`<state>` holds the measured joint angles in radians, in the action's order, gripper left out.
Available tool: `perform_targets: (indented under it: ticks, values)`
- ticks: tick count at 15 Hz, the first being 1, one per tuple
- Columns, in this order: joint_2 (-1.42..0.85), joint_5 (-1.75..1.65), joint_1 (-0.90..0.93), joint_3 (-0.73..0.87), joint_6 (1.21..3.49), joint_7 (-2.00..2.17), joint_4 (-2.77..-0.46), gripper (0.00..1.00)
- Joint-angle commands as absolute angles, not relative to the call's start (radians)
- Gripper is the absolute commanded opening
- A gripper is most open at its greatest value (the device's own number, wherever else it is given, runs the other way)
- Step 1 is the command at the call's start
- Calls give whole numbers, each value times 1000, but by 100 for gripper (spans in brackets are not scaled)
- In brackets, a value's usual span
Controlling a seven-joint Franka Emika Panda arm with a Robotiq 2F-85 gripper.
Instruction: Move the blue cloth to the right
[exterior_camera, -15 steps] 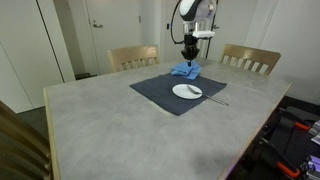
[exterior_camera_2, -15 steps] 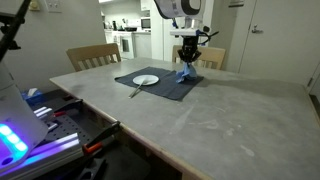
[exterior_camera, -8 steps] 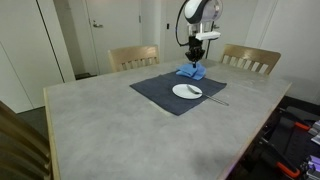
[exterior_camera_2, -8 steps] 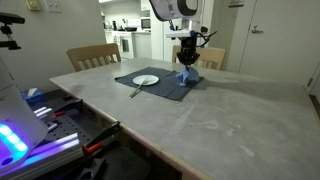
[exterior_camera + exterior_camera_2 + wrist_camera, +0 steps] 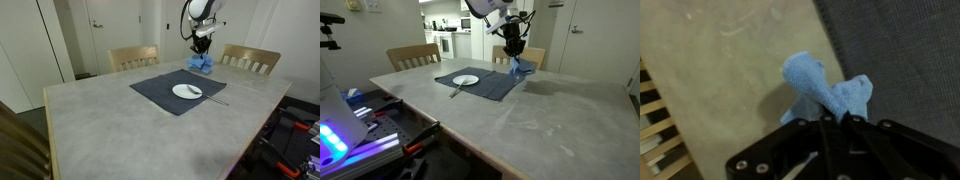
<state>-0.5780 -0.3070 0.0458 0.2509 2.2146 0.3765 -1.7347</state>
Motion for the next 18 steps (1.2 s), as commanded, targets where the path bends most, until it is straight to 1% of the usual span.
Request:
perform_targets:
  ticks: [1,4,7,18]
  values:
    - [-561,-445,125,289,2101,507,-1704,2]
    - [-589,-493,152,258,2028,531,-1688,2]
    - [-606,-504,163,229,2019,544,-1707,2]
    - [-694,-476,170,166,2059,494,-1689,2]
